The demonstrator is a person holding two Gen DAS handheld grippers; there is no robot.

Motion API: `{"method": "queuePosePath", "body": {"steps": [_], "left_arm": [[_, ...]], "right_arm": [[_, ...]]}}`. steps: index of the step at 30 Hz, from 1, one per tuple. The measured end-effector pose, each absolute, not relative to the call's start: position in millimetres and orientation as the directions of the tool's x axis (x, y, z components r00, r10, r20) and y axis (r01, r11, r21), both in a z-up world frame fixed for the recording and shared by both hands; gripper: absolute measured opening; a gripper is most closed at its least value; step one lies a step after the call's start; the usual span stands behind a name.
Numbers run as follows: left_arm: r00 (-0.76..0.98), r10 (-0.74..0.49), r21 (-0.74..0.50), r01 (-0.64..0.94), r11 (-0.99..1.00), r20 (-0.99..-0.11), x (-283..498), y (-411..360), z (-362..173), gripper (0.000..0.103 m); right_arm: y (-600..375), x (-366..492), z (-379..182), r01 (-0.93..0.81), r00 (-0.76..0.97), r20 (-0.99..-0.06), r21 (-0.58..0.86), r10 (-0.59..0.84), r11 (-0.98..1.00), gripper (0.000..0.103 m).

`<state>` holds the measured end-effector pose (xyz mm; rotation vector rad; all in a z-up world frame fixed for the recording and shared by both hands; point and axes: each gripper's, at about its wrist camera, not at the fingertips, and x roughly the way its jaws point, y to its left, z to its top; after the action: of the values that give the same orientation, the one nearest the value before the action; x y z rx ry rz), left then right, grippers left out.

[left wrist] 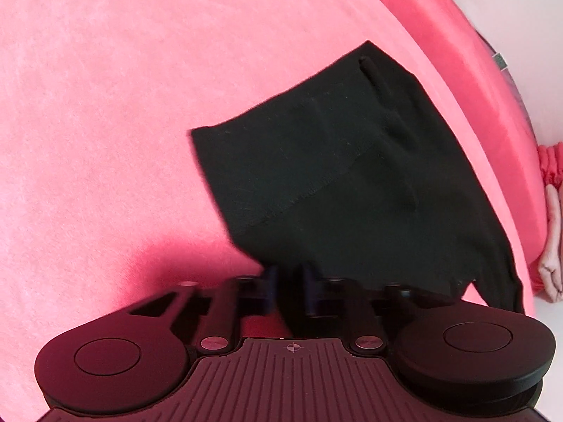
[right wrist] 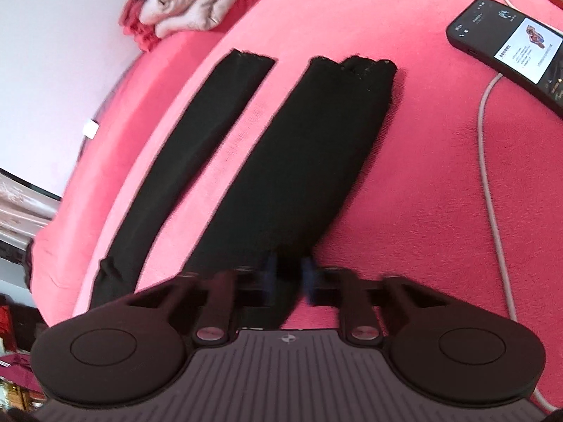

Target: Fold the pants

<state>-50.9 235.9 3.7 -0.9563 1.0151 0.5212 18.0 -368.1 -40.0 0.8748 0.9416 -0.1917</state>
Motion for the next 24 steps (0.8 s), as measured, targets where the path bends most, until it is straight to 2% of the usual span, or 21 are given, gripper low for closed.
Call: {"method": "queuePosePath", "body": {"steps": [1, 3, 9, 10, 11, 16, 17, 18, 19, 20, 22, 24], "left_arm": [[0.459, -0.049, -0.420, -0.757, 0.501, -0.887, -51.9, 237.7, 5.8, 0.070], [0.479, -0.047, -0.441, -0.758, 0.481, -0.876, -56.0, 237.4, 13.5, 0.064], [0.534, -0.010, -0.465, -0.727, 0.505, -0.845, -77.6, 236.5, 45.8, 0.062], [0.536, -0.001, -0.464, -0.729, 0.504, -0.844, -81.3, 236.5, 50.0, 0.059], [0.535, 0.009, -0.459, -0.733, 0.502, -0.845, -86.8, 239.1, 52.3, 0.050], [0.532, 0.048, -0.434, -0.737, 0.518, -0.845, -111.5, 238.6, 60.5, 0.044], [0.513, 0.043, -0.418, -0.742, 0.523, -0.857, -113.1, 238.7, 57.0, 0.048], [0.507, 0.029, -0.418, -0.741, 0.526, -0.862, -114.2, 237.5, 54.7, 0.056], [0.510, 0.012, -0.429, -0.734, 0.527, -0.860, -115.3, 236.4, 52.4, 0.072], [0.513, -0.003, -0.439, -0.730, 0.524, -0.858, -115.4, 234.5, 49.7, 0.082], [0.506, -0.003, -0.435, -0.737, 0.518, -0.862, -115.8, 234.2, 45.6, 0.089], [0.500, -0.012, -0.432, -0.738, 0.518, -0.866, -113.0, 232.7, 42.3, 0.090]], "right_arm": [[-368.9, 17.9, -39.5, 0.501, 0.598, -0.771, 0.572, 0.218, 0.650, 0.009], [-369.1, 14.8, -33.8, 0.497, 0.600, -0.770, 0.573, 0.220, 0.651, 0.008], [-372.2, 4.6, -1.3, 0.452, 0.638, -0.731, 0.610, 0.242, 0.651, 0.008], [-373.0, 1.7, 2.9, 0.446, 0.641, -0.729, 0.608, 0.240, 0.657, 0.008], [-373.6, -2.2, 5.0, 0.443, 0.640, -0.730, 0.605, 0.239, 0.662, 0.008], [-374.7, -21.6, -15.9, 0.470, 0.575, -0.783, 0.553, 0.236, 0.688, 0.008], [-374.2, -24.4, -22.4, 0.482, 0.554, -0.801, 0.531, 0.227, 0.697, 0.011], [-374.3, -27.8, -27.7, 0.501, 0.540, -0.814, 0.517, 0.217, 0.694, 0.016], [-375.5, -31.6, -30.7, 0.516, 0.543, -0.811, 0.525, 0.216, 0.676, 0.015], [-377.1, -34.0, -31.7, 0.525, 0.555, -0.803, 0.542, 0.219, 0.656, 0.017], [-378.8, -33.3, -30.0, 0.527, 0.564, -0.797, 0.549, 0.216, 0.649, 0.026], [-380.9, -30.3, -24.4, 0.525, 0.574, -0.798, 0.529, 0.182, 0.667, 0.035]]}}
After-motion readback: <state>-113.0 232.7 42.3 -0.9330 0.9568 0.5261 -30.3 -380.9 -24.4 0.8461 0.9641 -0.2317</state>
